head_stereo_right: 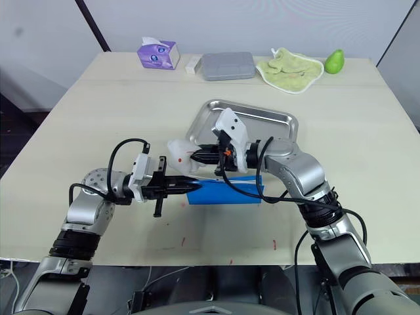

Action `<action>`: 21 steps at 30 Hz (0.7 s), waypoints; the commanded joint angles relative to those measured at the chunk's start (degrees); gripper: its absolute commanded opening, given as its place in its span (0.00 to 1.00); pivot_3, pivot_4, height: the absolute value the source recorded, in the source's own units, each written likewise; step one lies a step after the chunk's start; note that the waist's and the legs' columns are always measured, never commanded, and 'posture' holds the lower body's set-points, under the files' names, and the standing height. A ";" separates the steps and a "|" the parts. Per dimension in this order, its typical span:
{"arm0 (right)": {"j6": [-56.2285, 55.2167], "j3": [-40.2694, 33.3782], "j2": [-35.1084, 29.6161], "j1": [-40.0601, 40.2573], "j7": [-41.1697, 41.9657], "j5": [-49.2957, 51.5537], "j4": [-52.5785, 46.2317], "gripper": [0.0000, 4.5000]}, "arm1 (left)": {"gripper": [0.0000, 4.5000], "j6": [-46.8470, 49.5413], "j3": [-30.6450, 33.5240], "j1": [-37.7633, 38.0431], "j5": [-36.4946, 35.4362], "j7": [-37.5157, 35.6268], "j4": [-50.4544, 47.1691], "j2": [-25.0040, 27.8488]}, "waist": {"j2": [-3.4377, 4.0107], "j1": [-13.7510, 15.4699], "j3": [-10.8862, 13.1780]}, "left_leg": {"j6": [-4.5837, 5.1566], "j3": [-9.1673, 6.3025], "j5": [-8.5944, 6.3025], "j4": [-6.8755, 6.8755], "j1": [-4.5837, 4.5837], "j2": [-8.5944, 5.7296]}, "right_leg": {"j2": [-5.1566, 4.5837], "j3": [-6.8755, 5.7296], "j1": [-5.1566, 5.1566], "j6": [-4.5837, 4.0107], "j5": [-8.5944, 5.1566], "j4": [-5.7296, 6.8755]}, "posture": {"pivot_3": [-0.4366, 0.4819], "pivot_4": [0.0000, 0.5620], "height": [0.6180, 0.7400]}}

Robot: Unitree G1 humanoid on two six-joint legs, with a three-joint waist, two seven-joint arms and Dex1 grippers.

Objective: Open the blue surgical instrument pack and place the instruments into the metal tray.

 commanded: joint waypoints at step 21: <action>3.41 -7.33 -4.77 7.43 1.02 7.97 -13.73 0.01 | 0.00 0.12 -1.89 1.39 1.67 1.44 0.83 -1.60 | 0.01 0.66 0.00 | 0.00 -0.01 0.00 0.00 0.00 0.00 | -0.01 -0.01 0.01 0.00 0.00 -0.01 | 0.48 0.27 1.00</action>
